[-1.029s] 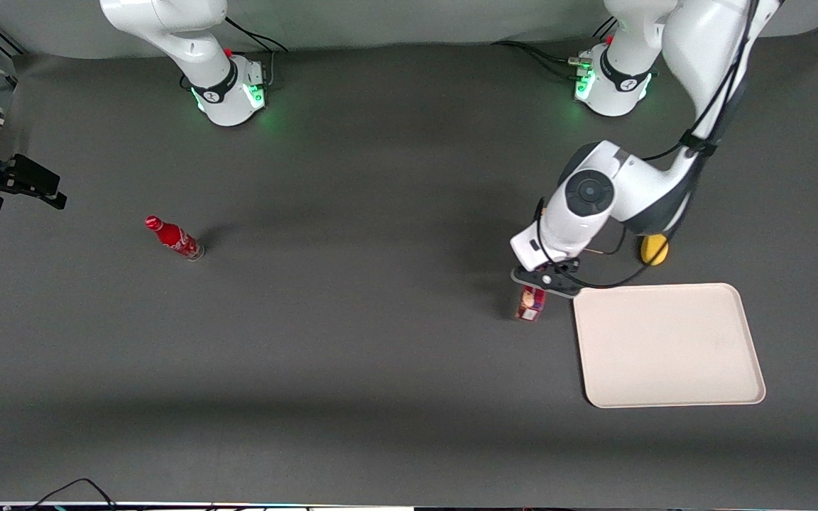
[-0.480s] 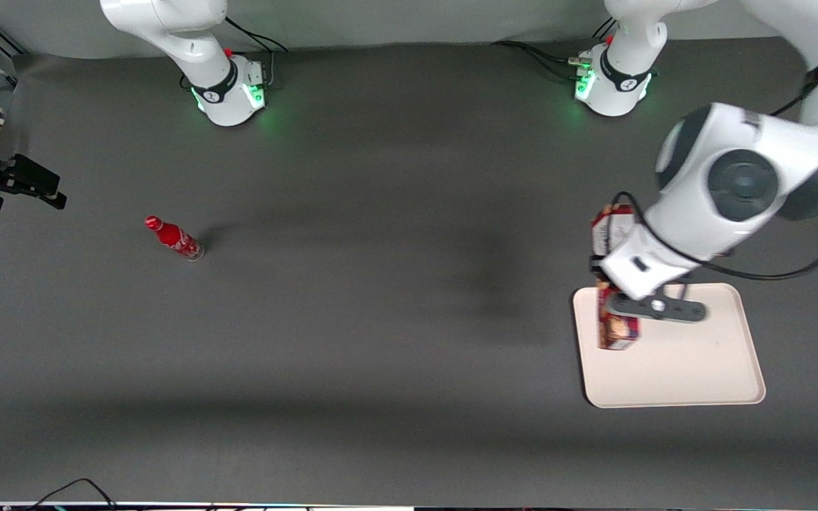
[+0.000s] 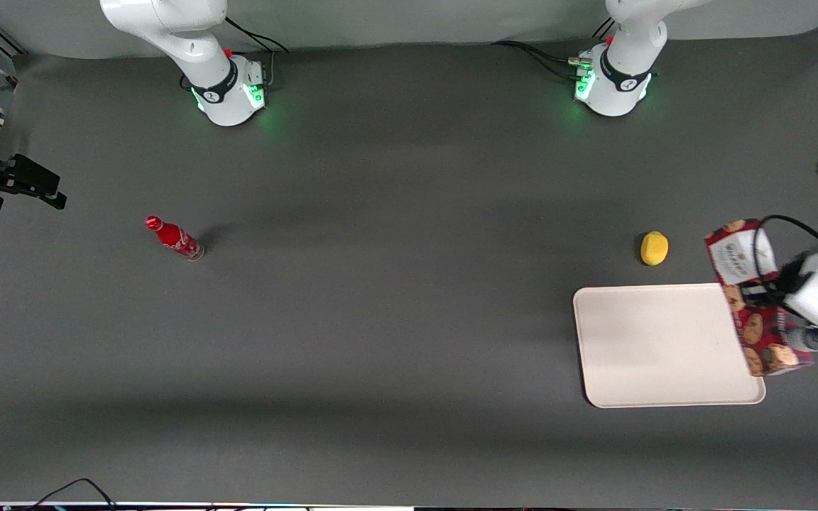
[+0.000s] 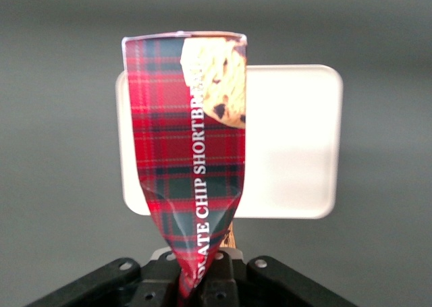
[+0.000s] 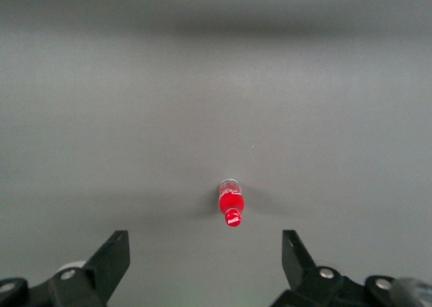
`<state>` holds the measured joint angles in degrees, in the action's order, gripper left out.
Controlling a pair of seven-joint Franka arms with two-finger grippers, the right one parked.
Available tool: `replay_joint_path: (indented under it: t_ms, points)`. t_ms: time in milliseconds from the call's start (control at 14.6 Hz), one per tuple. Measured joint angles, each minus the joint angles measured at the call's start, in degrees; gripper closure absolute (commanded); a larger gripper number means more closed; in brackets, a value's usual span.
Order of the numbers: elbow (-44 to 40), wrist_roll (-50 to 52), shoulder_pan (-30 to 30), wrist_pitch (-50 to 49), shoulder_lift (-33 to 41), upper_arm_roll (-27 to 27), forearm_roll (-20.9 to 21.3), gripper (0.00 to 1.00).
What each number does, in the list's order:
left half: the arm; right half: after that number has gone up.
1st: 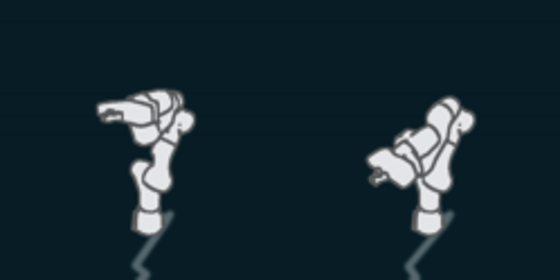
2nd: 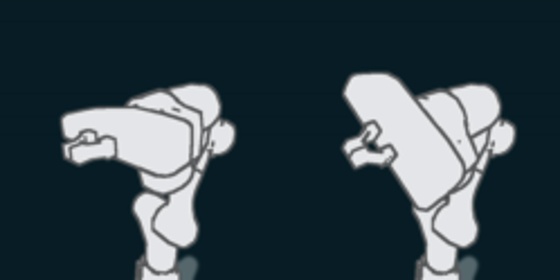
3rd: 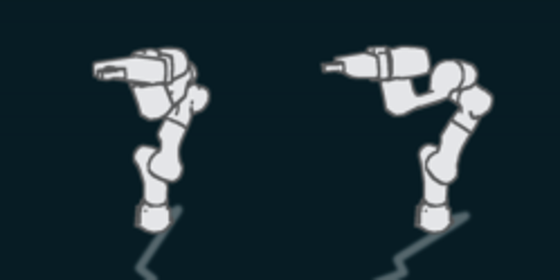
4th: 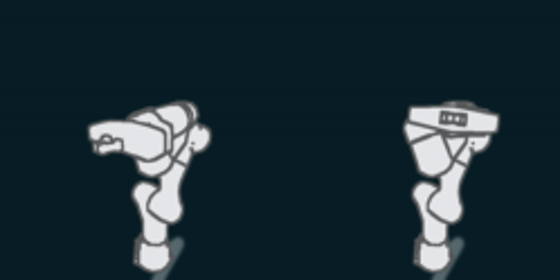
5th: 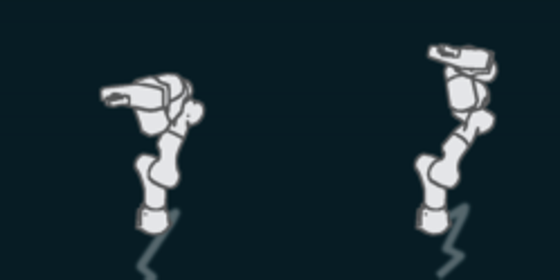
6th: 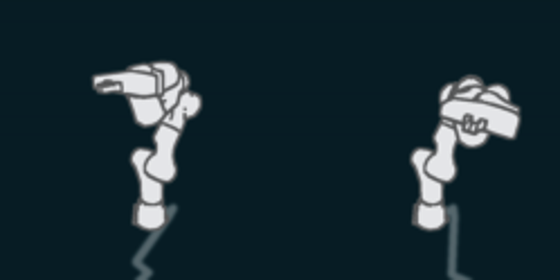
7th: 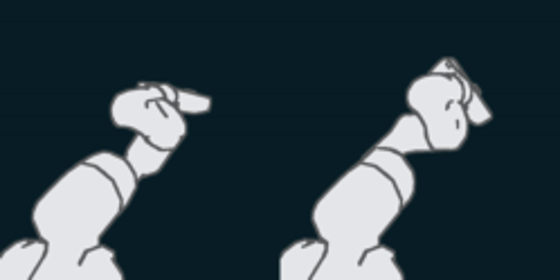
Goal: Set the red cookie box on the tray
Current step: 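Carry the held cookie box over the cream tray, then lower the cookie box onto the tray's edge and open the left gripper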
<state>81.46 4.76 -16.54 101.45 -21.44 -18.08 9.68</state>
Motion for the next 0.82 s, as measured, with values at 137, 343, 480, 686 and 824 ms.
replay_joint_path:
  t_ms: [137,343,480,686,824]
  points:
    - [-0.07,-6.04,-0.26,4.48,-2.66,6.87,-4.20,1.00]
    - [-0.06,-10.62,-0.87,11.49,-8.42,11.53,-5.96,1.00]
    - [0.19,-11.45,-0.81,15.45,-12.30,12.08,-5.96,1.00]
    - [0.68,-11.66,-0.59,18.57,-17.80,12.68,-5.99,1.00]
    - [1.36,-11.81,-0.56,20.71,-20.42,12.97,-5.99,1.00]
